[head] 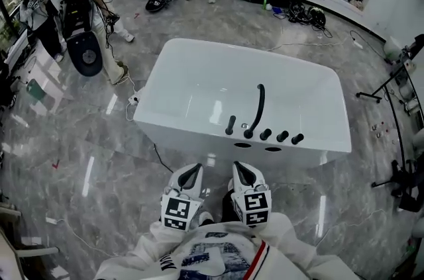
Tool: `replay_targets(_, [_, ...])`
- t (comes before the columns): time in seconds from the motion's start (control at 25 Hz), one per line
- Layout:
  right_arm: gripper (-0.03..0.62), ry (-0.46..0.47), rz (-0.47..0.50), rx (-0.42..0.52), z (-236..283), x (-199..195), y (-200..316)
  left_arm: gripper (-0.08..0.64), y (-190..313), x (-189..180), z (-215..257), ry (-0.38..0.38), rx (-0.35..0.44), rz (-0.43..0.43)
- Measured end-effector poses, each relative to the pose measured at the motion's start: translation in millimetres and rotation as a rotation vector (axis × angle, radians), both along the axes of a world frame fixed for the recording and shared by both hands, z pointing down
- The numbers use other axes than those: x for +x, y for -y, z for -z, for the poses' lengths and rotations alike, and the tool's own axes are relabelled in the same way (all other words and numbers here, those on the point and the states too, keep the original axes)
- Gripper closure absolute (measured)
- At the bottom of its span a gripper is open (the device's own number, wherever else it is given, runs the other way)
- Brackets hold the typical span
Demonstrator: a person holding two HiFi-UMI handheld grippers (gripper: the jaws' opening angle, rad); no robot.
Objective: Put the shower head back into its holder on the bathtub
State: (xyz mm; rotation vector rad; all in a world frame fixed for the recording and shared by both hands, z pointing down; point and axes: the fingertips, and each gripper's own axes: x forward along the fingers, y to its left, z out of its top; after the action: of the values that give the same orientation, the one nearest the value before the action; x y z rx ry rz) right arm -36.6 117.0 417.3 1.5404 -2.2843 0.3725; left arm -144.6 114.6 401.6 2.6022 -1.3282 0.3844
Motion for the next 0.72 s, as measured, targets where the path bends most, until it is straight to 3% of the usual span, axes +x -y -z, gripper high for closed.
replay_targets(0.44, [0.588, 0.004, -0.001, -0.087, -15.5, 4.2, -47.1, 0.558, -37.9, 23.5, -5.4, -0.008, -0.051, -0.031])
replay_targets(0.72, [0.588, 0.003, 0.031, -0.077, -10.3, 21.5, -39.0, 0.558, -36.5, 49.4, -6.7, -0.017, -0.075, -0.013])
